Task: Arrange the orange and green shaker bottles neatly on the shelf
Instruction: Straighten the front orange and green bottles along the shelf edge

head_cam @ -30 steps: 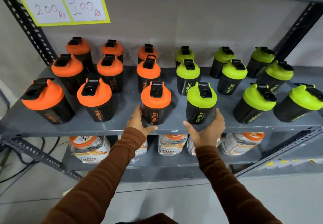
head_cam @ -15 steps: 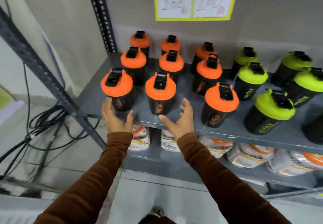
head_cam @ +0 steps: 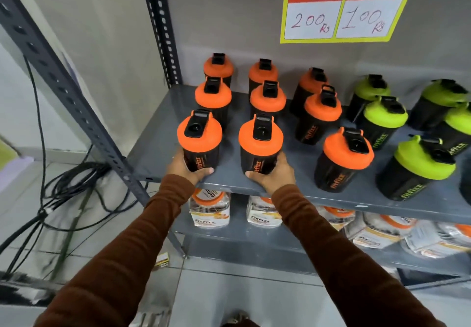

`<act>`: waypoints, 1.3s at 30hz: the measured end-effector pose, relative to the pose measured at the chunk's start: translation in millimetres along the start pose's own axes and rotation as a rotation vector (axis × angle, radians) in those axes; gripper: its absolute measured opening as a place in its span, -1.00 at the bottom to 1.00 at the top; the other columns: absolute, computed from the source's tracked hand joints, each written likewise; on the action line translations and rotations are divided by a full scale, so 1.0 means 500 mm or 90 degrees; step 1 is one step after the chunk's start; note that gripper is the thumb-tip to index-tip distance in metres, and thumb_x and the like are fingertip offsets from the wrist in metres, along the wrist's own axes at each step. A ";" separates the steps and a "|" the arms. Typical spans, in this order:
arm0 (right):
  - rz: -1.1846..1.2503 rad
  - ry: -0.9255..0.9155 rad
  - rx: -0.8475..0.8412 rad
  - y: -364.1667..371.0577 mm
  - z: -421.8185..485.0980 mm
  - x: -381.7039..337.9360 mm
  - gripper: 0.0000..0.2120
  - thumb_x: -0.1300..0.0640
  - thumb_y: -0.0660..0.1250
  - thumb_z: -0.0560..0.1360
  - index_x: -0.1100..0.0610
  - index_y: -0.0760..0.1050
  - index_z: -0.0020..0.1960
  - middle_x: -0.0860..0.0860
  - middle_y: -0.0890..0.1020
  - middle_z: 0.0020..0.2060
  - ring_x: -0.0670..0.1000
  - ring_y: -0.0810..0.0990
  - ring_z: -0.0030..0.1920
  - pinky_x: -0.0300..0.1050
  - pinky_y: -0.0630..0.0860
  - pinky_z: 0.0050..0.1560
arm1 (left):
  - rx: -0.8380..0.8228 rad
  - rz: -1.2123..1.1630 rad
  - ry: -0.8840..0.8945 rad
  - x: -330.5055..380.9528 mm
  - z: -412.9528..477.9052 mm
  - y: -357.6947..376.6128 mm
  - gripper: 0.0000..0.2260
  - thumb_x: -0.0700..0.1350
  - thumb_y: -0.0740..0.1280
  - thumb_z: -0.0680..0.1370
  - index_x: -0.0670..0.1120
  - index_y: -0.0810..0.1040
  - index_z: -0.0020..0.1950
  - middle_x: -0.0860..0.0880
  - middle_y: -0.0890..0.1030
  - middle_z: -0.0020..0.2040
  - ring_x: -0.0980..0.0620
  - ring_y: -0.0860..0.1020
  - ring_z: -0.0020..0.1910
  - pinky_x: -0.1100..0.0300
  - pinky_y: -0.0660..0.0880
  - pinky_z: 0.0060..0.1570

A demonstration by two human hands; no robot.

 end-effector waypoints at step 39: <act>-0.043 0.037 -0.055 -0.014 -0.032 0.010 -0.25 0.23 0.54 0.25 0.17 0.21 0.32 0.16 0.48 0.26 0.16 0.43 0.27 0.04 0.36 0.30 | -0.109 0.073 -0.026 -0.003 -0.023 0.004 -0.41 -0.18 0.52 0.29 -0.16 0.36 0.25 -0.21 0.51 0.25 -0.22 0.48 0.21 -0.13 0.42 0.23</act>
Point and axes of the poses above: each hand's wrist, its own z-axis towards the middle knuckle, its own y-axis out of the palm, x = y × z, the point moved 10 cm from there along z, towards the middle knuckle
